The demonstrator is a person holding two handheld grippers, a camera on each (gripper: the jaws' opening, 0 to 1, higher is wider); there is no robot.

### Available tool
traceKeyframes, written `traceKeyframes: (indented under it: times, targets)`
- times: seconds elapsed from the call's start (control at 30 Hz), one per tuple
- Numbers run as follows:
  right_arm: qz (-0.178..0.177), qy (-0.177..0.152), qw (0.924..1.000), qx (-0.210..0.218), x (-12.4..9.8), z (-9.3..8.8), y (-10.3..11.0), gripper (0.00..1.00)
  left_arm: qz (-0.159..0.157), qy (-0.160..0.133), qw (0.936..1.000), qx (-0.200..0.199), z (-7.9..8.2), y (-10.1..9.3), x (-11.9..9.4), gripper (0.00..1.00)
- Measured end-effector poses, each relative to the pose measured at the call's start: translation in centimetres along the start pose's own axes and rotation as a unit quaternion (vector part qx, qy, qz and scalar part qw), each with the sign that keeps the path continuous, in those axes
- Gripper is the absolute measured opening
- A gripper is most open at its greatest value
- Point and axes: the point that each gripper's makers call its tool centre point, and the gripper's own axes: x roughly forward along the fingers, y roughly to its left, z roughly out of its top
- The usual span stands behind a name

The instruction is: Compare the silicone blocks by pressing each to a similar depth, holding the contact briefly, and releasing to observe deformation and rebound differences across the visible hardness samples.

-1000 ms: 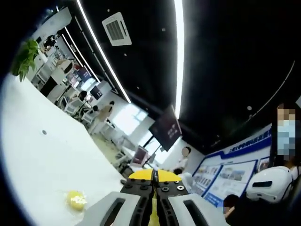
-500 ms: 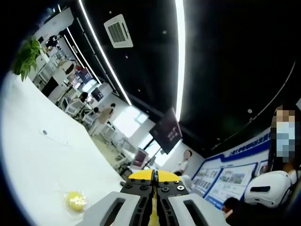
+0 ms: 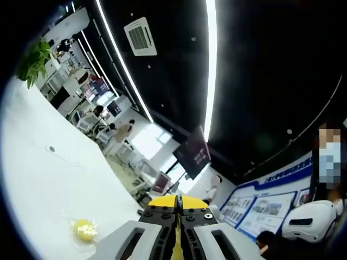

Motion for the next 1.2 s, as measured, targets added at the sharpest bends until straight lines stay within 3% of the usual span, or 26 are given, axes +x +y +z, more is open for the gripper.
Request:
traceKeyframes:
  times: [0.17, 0.2, 0.4, 0.57, 0.67, 0.83, 1.2]
  targets:
    - [0.002, -0.004, 1.0000, -0.004, 0.1, -0.1, 0.0, 0.03, 0.000, 0.001, 1.0000, -0.001, -0.1, -0.1, -0.1, 0.00]
    - [0.000, -0.011, 0.9995, -0.029, 0.2, 0.0, -0.1, 0.04, 0.000, 0.000, 1.0000, 0.000, -0.1, -0.2, -0.1, 0.00]
    - [0.000, -0.011, 0.9999, -0.013, 0.4, -0.4, -0.5, 0.06, 0.007, 0.001, 0.9999, -0.008, -0.2, 0.3, -0.3, 0.00]
    - [0.000, -0.010, 0.9994, -0.034, 0.5, -0.7, -0.9, 0.10, 0.009, -0.001, 0.9998, -0.019, -0.4, 0.8, -0.5, 0.00]
    - [-0.023, -0.016, 0.9975, -0.064, 0.4, -0.7, -1.7, 0.16, 0.011, -0.005, 0.9997, -0.021, -0.3, 0.9, -0.6, 0.00]
    - [-0.073, -0.002, 0.9941, -0.080, -0.2, -1.1, -3.7, 0.20, 0.023, -0.011, 0.9994, -0.023, -0.2, 1.8, -1.0, 0.00]
    - [-0.096, 0.004, 0.9931, -0.067, -0.8, -2.4, -4.9, 0.28, 0.050, -0.020, 0.9980, -0.032, -0.4, 3.3, -1.8, 0.00]
